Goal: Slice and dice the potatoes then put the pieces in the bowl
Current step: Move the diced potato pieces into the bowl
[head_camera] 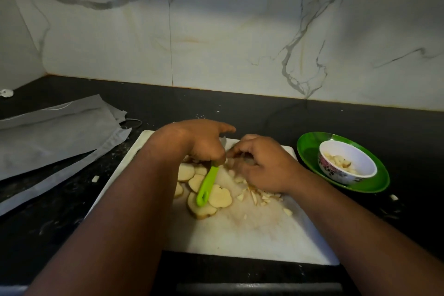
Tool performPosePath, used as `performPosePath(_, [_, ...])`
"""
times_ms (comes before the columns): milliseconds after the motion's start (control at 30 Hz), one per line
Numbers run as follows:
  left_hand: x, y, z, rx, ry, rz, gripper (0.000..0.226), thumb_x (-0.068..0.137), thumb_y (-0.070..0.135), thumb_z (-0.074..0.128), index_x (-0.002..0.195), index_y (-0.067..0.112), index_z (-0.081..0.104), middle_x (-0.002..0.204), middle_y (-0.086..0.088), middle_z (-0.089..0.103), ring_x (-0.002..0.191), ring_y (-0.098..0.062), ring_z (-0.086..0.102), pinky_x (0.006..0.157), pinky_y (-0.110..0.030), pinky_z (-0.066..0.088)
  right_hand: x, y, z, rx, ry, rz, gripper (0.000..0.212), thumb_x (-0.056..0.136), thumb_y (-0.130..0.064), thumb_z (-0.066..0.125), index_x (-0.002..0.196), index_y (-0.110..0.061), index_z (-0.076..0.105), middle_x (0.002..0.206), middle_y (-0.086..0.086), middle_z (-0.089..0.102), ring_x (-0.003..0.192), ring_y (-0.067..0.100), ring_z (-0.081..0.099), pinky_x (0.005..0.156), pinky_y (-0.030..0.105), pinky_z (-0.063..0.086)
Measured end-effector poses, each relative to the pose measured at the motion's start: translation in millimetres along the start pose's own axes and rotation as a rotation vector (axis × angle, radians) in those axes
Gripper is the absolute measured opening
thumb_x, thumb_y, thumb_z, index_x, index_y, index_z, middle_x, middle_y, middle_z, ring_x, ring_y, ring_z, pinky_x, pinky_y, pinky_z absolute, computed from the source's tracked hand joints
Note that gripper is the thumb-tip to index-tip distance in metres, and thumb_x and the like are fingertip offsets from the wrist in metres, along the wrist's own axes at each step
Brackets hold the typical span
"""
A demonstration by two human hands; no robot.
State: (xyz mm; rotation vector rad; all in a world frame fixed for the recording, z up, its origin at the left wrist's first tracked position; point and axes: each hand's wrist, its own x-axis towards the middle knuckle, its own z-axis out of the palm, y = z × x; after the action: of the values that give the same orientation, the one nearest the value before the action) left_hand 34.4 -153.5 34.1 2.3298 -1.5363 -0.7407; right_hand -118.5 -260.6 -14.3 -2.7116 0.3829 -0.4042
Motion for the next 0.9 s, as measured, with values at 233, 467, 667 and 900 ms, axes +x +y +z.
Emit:
performPosePath(233, [2,3,5,0.038,-0.005,-0.005,0.095,0.081,0.009,0.077,0.159,0.043,0.034,0.151,-0.001,0.049,0.103,-0.018,0.07,0.081,-0.03,0.061,-8,-6,-15,-0.045,-0.207,-0.114,0.004,0.075,-0.021,0.067,0.078,-0.024,0.065,0.08,-0.01,0.061,0.075,0.006,0.058,0.068,0.029,0.05])
performPosePath(467, [6,6,9,0.117,0.163,0.204,0.073,0.097,0.012,0.063,0.158,0.042,0.036,0.164,0.005,0.036,0.147,-0.017,0.04,0.119,-0.035,0.037,-27,-5,-27,0.045,-0.222,-0.282,0.021,0.081,-0.04,0.078,0.099,-0.03,0.071,0.102,-0.015,0.062,0.103,0.008,0.056,0.088,0.026,0.046])
performPosePath(667, [12,15,25,-0.086,0.266,0.328,0.048,0.104,0.008,0.056,0.149,0.027,0.055,0.149,0.009,0.058,0.134,0.001,0.05,0.103,-0.006,0.035,-25,9,-34,-0.002,-0.171,-0.235,0.015,0.078,-0.027,0.074,0.093,-0.03,0.074,0.099,-0.018,0.065,0.102,0.006,0.057,0.09,0.039,0.048])
performPosePath(900, [12,27,34,-0.208,0.206,0.336,0.047,0.11,0.023,0.05,0.155,0.037,0.044,0.158,0.012,0.047,0.144,-0.006,0.043,0.109,-0.022,0.033,-59,30,-68,0.064,-0.316,-0.028,0.08,0.051,-0.049,0.095,0.122,-0.048,0.059,0.128,-0.028,0.048,0.126,-0.002,0.04,0.106,0.03,0.039])
